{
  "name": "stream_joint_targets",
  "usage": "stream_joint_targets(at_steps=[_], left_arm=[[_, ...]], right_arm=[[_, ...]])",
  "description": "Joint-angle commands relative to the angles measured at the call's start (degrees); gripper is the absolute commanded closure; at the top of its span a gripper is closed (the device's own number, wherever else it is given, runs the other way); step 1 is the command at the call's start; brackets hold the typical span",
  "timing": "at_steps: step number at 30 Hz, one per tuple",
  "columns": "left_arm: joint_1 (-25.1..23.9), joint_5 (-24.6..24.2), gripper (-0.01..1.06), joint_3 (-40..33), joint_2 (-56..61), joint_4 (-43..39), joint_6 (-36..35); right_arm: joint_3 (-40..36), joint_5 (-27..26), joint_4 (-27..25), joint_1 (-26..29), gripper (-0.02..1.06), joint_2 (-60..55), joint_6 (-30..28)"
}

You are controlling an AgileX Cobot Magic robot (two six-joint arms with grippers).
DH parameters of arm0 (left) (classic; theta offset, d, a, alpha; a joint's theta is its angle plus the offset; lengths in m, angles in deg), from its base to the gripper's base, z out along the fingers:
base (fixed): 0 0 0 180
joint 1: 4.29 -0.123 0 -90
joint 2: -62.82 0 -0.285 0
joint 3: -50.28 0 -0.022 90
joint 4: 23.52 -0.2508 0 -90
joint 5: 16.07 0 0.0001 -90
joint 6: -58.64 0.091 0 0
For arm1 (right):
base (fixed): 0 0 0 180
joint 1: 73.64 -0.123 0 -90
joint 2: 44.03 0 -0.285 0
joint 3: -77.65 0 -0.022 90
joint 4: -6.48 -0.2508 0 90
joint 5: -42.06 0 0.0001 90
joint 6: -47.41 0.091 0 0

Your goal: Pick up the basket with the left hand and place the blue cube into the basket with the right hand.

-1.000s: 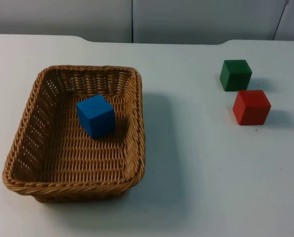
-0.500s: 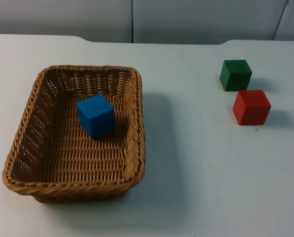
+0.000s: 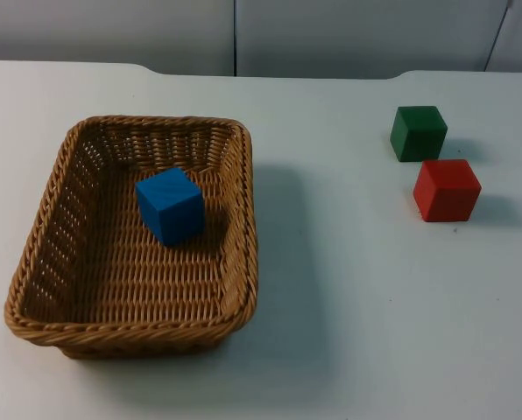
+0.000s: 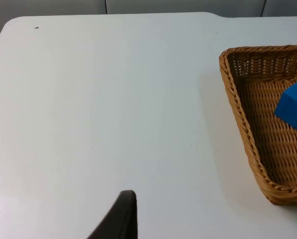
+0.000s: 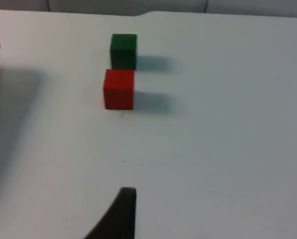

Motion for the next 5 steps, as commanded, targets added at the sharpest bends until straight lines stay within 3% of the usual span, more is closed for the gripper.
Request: stream_joint_targets(at_steps=[1,5], left_arm=[[-0.16,0.58,0.0,-0.2,0.29,0.71,-0.38],[-0.16,0.58,0.0,-0.2,0.29,0.71,-0.38]], right_arm=[[-0.27,-0.82,0.3,2.69,0.0,0.16,0.02],[-0.27,-0.82,0.3,7.44,0.0,0.16,0.02]])
